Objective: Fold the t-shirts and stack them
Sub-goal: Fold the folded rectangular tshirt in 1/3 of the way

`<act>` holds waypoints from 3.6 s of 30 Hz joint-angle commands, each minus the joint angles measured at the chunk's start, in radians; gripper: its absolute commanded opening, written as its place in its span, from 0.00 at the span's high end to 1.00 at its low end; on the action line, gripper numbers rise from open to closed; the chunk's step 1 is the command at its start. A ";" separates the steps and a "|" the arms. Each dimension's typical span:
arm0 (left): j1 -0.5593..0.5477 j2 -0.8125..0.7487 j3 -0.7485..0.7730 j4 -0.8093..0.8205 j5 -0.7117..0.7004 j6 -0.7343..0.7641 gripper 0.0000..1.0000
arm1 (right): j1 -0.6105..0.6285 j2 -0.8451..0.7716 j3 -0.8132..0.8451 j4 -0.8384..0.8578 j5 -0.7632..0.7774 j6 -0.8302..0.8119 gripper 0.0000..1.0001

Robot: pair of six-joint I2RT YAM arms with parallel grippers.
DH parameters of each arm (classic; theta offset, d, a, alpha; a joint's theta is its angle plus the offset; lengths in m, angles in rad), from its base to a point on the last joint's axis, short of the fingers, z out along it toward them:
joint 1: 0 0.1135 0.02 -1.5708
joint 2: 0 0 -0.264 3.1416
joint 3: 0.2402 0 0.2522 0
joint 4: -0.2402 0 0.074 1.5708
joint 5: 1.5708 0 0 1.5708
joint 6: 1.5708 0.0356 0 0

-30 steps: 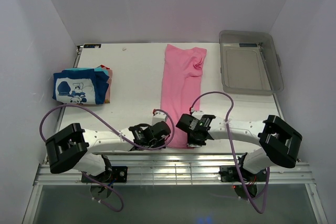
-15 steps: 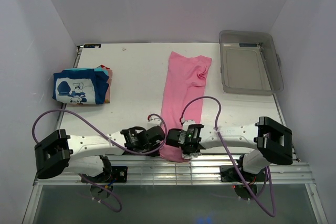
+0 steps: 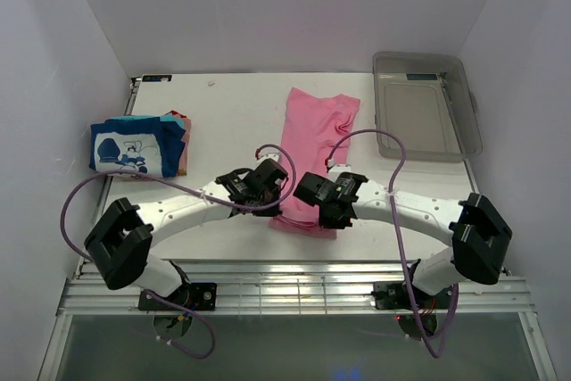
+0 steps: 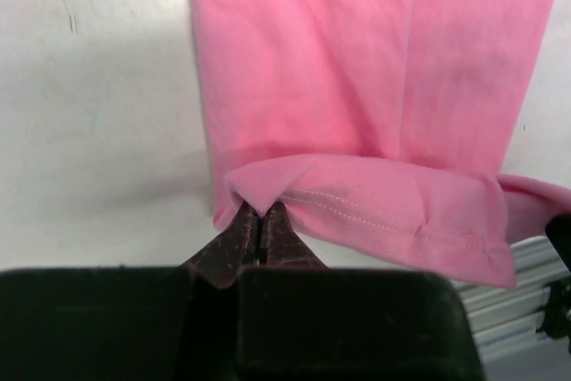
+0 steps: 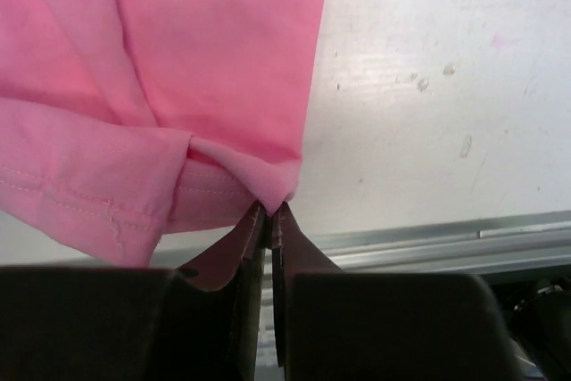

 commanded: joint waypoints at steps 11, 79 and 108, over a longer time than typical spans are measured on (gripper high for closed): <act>0.209 0.325 0.366 0.081 0.114 0.229 1.00 | -0.292 0.186 0.214 0.134 0.069 -0.322 0.92; 0.104 0.477 0.240 0.247 0.238 0.091 1.00 | -0.556 0.738 0.762 0.317 -0.457 -0.586 0.92; 0.016 0.020 0.140 0.097 0.018 0.105 0.34 | -0.414 0.142 0.333 0.236 -0.201 -0.485 0.41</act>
